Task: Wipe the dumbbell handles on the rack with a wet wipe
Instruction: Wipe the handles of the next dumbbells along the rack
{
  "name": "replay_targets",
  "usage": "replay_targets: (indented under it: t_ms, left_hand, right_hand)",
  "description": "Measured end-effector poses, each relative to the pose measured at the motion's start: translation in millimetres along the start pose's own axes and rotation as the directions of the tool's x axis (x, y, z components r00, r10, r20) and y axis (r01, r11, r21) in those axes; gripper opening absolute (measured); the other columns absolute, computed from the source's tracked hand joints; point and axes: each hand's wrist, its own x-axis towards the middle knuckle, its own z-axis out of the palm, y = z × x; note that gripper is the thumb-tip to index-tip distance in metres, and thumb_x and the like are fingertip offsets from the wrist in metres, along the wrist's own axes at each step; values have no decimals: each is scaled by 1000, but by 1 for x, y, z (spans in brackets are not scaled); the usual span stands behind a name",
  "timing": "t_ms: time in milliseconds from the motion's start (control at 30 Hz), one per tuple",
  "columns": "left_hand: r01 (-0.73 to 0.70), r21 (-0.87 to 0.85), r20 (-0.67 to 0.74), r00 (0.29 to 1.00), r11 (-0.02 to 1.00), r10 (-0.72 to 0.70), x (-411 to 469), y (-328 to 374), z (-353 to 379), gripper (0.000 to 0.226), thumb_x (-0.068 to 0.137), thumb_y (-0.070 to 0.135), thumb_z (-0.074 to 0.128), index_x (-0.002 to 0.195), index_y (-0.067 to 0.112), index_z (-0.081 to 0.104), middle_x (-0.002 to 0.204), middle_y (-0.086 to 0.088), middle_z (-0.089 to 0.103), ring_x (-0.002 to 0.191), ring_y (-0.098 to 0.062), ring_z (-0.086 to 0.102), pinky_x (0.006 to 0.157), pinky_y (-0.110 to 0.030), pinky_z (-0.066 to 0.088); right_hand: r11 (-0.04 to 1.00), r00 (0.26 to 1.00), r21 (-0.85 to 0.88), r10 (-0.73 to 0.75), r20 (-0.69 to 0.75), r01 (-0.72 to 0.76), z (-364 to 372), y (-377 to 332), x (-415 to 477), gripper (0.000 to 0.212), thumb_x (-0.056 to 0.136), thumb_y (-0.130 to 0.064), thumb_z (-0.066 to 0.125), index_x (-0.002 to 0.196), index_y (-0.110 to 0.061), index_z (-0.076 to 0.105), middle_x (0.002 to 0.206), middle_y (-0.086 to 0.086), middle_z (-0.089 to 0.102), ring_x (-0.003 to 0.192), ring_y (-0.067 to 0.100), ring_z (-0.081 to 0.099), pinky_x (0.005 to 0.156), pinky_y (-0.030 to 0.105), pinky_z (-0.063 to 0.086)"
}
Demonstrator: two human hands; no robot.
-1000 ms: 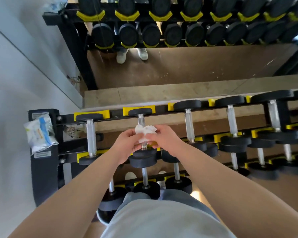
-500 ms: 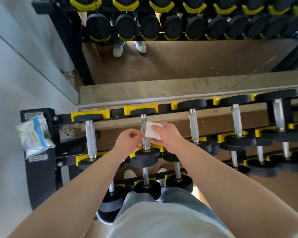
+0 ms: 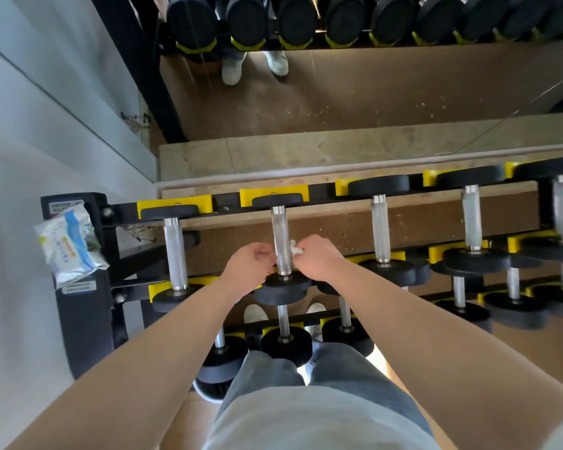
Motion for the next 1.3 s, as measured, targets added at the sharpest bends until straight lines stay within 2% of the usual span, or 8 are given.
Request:
replay_targets:
  t_ms: [200,500,600,767,900,1067,1200,1300]
  left_hand:
    - [48,-120,35,998,992,-44,6,-1,1,18,103,18,54,115,21,66,105,-3,74,97,-17,72,85,-32,60]
    - [53,-144,26,998,988,-49,10,-1,2,16,102,19,56,94,32,62,100,-3,73,94,-17,71,86,-32,59]
    - [68,-167,38,997,984,-62,10,-2,1,10,102,21,57,105,27,64,100,-4,74,93,-17,70,82,-30,58]
    - [85,-197,80,994,977,-70,8,-3,-2,12,101,23,60,113,25,65,104,-4,74,96,-16,71,74,-24,54]
    - [104,-233,98,992,967,-83,9,-3,-4,15,102,22,59,114,23,67,101,-4,73,89,-13,69,71,-23,52]
    - [112,-210,95,991,971,-94,10,-3,-3,19,101,22,60,118,23,67,105,-5,75,94,-14,71,69,-22,52]
    - [112,-202,108,990,973,-92,10,-2,-5,16,102,22,60,116,21,66,106,-5,74,97,-15,71,69,-22,52]
    - [118,-200,108,989,973,-98,8,0,-6,11,103,20,57,110,24,65,107,-5,74,97,-15,70,74,-24,54]
  right_hand:
    - [708,972,704,201,-123,-57,-11,-17,18,21,100,-16,55,112,-11,71,97,10,70,96,31,70,90,50,60]
    - [973,996,-221,-44,71,59,1,-3,-2,19,102,-13,52,111,-4,66,81,3,56,77,18,61,64,27,47]
    - [961,995,258,99,33,-104,-4,-4,9,17,100,-12,54,106,-6,69,89,6,62,81,21,62,73,31,55]
    - [491,979,871,187,-82,-21,-18,-27,17,23,105,-12,50,88,-20,63,99,8,66,92,19,66,93,44,60]
    - [916,986,389,-28,-167,92,-6,-8,7,31,106,-16,48,132,-15,65,120,7,69,96,18,68,85,36,59]
    - [995,994,-78,-58,89,65,2,5,3,12,103,-13,52,104,-13,64,94,7,63,76,14,63,59,21,48]
    - [869,993,494,71,-89,-17,-6,-8,15,31,100,-16,56,126,-1,65,119,17,71,100,35,71,93,52,59]
    - [698,990,712,38,-134,70,-11,-17,7,40,101,-42,60,133,-19,68,121,-7,71,102,14,68,102,44,55]
